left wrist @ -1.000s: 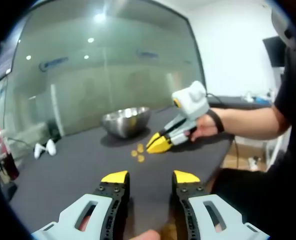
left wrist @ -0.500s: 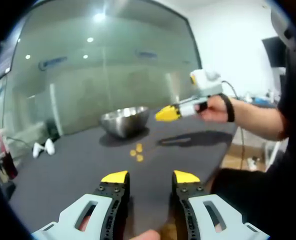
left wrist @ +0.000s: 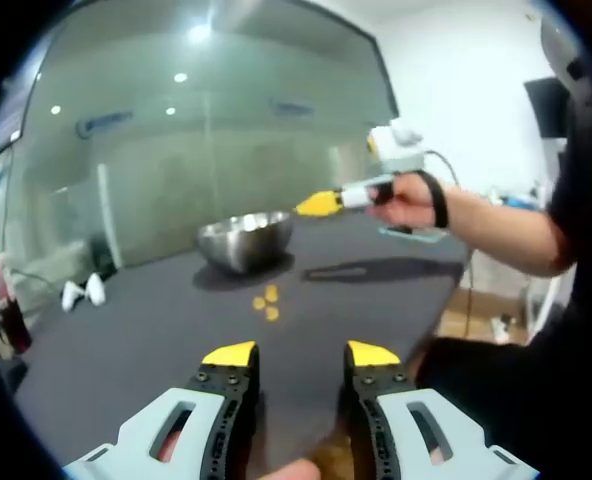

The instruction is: Pick up the QQ candy scattered on the table and place it into the stainless steel bowl on the table

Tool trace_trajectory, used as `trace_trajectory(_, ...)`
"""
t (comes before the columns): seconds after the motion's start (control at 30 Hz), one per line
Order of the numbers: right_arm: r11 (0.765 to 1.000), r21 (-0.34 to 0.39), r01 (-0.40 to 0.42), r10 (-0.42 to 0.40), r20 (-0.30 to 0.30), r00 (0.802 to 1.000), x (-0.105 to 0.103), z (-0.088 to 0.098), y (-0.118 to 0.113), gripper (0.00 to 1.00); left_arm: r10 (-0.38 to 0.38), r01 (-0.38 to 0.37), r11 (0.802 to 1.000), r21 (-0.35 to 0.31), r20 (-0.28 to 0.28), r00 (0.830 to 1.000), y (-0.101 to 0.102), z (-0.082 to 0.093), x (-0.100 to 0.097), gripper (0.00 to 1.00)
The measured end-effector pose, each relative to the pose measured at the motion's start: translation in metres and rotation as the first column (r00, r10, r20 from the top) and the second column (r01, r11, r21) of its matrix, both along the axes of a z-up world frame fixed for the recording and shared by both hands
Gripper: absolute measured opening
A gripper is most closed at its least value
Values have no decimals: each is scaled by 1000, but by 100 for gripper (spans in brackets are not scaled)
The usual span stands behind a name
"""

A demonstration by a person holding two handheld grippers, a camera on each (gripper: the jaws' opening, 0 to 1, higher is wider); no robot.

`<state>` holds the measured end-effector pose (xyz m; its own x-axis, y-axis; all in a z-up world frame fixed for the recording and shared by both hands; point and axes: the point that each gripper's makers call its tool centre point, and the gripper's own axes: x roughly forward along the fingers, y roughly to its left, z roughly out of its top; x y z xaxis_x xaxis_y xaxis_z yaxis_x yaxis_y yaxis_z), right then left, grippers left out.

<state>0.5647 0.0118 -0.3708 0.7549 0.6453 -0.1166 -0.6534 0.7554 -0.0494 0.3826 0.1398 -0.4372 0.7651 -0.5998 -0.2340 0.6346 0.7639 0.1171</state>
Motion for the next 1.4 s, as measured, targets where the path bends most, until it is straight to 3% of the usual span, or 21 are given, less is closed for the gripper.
trace_trajectory(0.17,1000,2,26,-26,48,999,30,21,9,9,2,-2,1000,2,1,1000,1,1,0,36)
trace_trajectory(0.3,999,-3,34,-34,44,998,50,22,19,9,5,-5,1000,-5,4,1000,2,3,0,36)
trace_trajectory(0.4,997,74,7,-8,17,1000,55,25,27,9,5,-5,1000,-4,4,1000,2,4,0,36)
trace_trajectory(0.77,995,8,97,-97,-1,995,99,19,15,10,-11,11,1000,-3,3,1000,-3,6,-4,35)
trace_trajectory(0.83,996,52,72,-70,-27,997,99,19,17,16,-16,16,1000,-11,5,1000,-5,7,-5,35)
trace_trajectory(0.9,989,146,16,-5,-72,997,90,22,25,23,-20,20,1000,-18,4,1000,-6,6,-5,35)
trace_trajectory(0.93,989,148,19,-7,-82,997,90,21,24,23,-21,21,1000,-19,2,1000,-6,6,-6,35)
trace_trajectory(1.03,997,62,41,-39,-38,999,88,17,20,21,-22,22,1000,-17,-1,1000,-7,4,-6,35)
trace_trajectory(1.13,997,69,37,-32,-78,996,87,11,18,21,-26,26,1000,-16,-1,1000,-8,5,-6,35)
trace_trajectory(1.23,997,64,37,-32,-79,996,81,9,17,20,-33,33,999,-12,4,999,-10,7,-7,35)
trace_trajectory(1.4,993,113,-17,25,-71,997,61,23,20,19,-30,30,999,-14,7,1000,-9,8,-6,35)
